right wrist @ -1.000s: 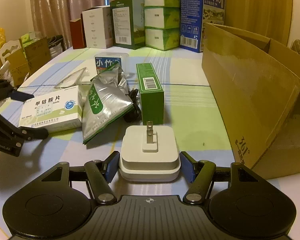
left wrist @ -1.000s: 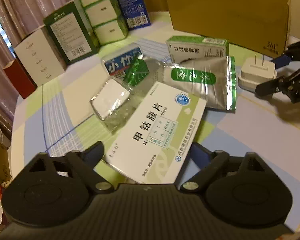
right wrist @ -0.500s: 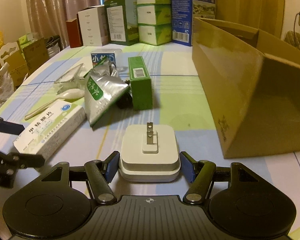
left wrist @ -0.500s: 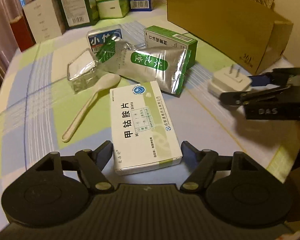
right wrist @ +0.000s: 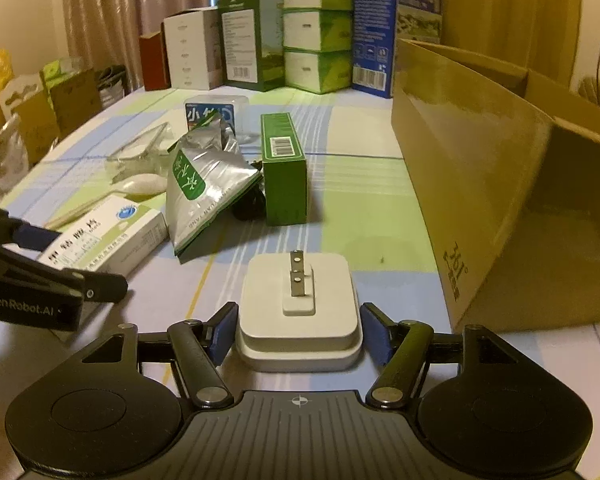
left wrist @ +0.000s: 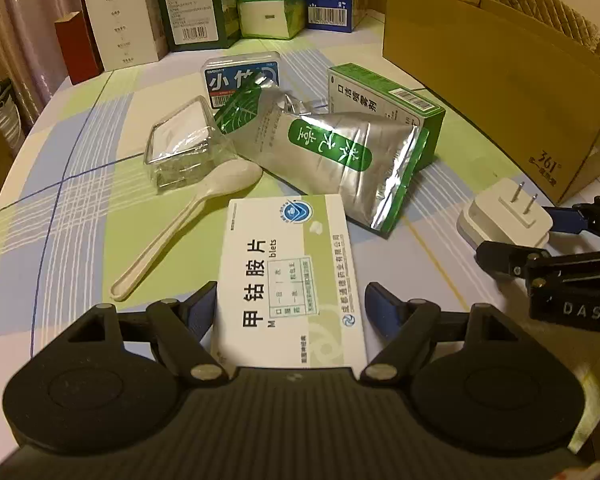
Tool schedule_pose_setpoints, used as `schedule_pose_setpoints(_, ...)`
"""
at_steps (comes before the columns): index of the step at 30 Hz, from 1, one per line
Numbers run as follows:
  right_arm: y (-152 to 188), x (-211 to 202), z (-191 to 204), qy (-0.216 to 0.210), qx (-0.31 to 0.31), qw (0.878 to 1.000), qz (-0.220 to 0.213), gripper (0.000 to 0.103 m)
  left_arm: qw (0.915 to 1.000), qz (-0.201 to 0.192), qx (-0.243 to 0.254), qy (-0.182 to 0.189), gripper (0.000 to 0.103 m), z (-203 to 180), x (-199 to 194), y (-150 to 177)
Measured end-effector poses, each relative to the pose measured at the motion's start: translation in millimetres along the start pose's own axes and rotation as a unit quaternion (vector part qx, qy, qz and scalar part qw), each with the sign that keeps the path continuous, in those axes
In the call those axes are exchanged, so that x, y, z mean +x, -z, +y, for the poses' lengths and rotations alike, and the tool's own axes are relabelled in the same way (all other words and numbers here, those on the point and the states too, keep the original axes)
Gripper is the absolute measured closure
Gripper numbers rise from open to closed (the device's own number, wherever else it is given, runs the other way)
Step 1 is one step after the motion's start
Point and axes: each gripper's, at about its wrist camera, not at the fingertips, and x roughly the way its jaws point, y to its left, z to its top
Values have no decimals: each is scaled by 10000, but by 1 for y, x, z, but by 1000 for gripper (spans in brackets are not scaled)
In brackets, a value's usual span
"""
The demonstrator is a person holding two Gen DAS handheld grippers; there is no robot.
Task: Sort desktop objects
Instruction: 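Grasp the white plug adapter with right tool while left tool grasps white medicine box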
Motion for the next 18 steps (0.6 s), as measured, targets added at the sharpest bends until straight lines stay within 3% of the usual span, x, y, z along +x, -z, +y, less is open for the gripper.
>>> schedule_pose_setpoints(7,-2,6,-1,33,44,10000,-37,36,9998,-81,-168,-10,29,2,3,3)
schedule_pose_setpoints(10,-3,6,-1,34,31,10000,-33,41,9996,-112,-261,-28,35,3,4,2)
schedule_pose_setpoints(18,-3,-12,-4,20,71,10000,-2,41,9993,-88,-347,-145,36,-4,-7,2)
